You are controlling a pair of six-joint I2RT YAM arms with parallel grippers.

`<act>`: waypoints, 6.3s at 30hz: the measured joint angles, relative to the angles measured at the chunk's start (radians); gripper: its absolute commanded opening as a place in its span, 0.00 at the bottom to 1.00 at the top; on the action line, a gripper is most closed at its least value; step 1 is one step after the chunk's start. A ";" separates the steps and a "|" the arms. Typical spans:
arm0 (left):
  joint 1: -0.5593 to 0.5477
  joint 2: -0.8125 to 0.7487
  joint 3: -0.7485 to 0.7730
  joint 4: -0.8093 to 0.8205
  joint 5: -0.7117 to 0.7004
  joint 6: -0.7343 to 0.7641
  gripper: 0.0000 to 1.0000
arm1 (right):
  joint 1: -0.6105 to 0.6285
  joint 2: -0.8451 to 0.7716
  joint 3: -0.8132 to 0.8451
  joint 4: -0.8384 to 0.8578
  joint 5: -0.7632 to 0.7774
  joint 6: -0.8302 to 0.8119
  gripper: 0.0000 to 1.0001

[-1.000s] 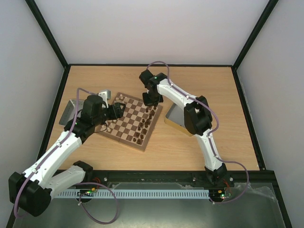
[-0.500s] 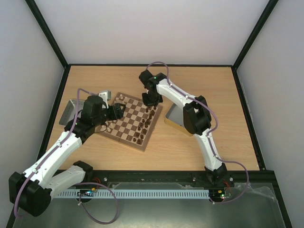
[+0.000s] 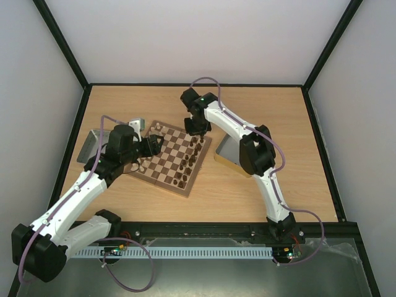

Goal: Set up the chess pieces on the board
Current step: Place the chess piece on the chessboard, then adjust the storage box at the center of the board, then pick up the chess piece from the storage box, then place the chess piece on the chessboard.

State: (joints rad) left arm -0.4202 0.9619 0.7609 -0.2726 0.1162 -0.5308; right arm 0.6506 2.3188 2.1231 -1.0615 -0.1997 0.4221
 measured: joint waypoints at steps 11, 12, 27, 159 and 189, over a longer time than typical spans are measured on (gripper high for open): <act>0.000 0.015 0.005 0.005 0.058 0.000 0.77 | -0.152 -0.393 -0.386 0.165 0.164 0.022 0.61; 0.000 0.023 0.008 0.008 0.064 0.001 0.77 | -0.181 -0.432 -0.439 0.173 0.189 0.019 0.65; 0.000 0.130 0.109 0.013 0.163 0.003 0.77 | -0.349 -0.512 -0.798 0.335 0.370 -0.105 0.79; -0.086 0.270 0.065 0.288 0.346 -0.177 0.73 | -0.208 -0.874 -1.206 1.117 -0.081 0.658 0.02; -0.098 0.342 -0.007 0.476 0.435 -0.220 0.17 | -0.015 -0.867 -1.172 1.199 -0.424 0.698 0.02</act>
State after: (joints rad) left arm -0.5179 1.3037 0.7540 0.2035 0.5507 -0.7509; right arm 0.6353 1.4517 0.9508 0.1379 -0.6235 1.1206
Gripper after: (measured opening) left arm 0.214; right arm 0.038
